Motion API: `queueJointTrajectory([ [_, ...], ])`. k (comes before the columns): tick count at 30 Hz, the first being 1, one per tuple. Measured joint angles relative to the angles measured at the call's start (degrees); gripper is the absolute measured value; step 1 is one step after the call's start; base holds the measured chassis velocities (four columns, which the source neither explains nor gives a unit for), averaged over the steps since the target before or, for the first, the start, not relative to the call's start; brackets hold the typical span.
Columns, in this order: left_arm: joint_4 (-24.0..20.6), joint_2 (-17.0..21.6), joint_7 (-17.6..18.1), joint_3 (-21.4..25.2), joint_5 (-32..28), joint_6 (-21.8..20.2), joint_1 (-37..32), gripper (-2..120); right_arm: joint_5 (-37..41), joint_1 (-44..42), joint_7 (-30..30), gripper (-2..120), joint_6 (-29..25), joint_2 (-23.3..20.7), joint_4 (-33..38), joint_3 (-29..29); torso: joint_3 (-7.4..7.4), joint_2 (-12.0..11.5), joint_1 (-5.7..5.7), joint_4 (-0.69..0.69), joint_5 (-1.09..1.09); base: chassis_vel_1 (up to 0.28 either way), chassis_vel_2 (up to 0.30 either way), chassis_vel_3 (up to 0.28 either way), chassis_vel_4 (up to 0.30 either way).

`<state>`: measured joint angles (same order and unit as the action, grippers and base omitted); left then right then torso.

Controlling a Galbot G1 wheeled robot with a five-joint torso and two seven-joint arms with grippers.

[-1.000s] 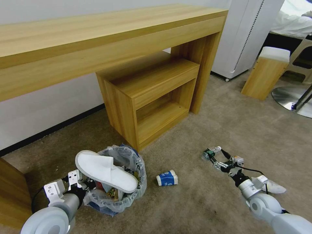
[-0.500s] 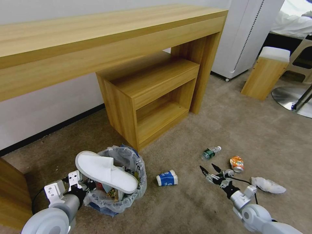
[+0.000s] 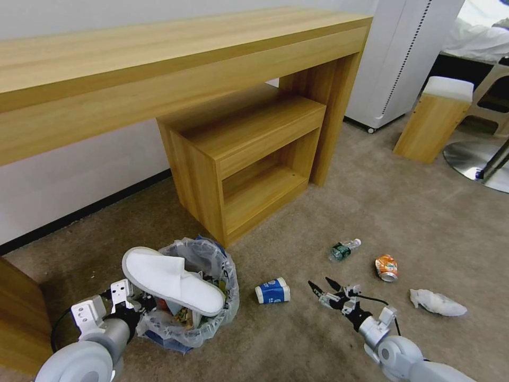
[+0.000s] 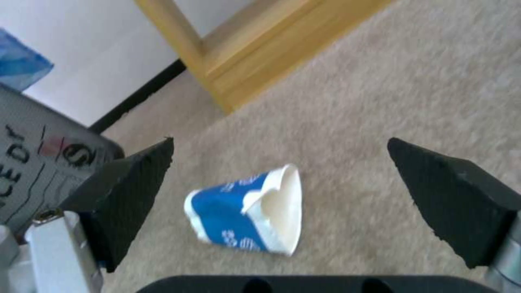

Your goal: Pick up the trash bin and place the garbage on the floor into it.

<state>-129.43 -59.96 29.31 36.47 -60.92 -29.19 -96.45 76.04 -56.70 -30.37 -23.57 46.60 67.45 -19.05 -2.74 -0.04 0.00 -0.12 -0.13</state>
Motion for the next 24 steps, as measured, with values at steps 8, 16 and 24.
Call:
queueJointTrajectory([
  [8, 0.52, -0.27, -0.01, -0.19, 0.17, 0.29, 0.21, 0, 0.57, 2.07, -0.67, 100, 0.33, 1.71, -3.63, -2.74, 0.00, 0.00, 0.00, 0.00, 0.02, 0.000, 0.000, 0.000, 0.000],
  [16, 0.79, -0.29, -0.03, -0.60, 0.08, 0.45, 0.60, 0, 0.46, 4.63, -1.17, 100, 0.53, 4.00, -7.45, -4.86, 0.00, 0.00, 0.00, 0.00, 0.02, 0.000, 0.000, 0.000, 0.000],
  [24, 0.78, -0.08, -0.08, -0.60, -0.21, 0.67, 0.71, 0, -0.32, 6.39, -1.09, 99, 0.64, 5.75, -9.22, -7.26, 0.00, 0.00, 0.00, 0.00, 0.02, 0.000, 0.000, 0.000, 0.000],
])
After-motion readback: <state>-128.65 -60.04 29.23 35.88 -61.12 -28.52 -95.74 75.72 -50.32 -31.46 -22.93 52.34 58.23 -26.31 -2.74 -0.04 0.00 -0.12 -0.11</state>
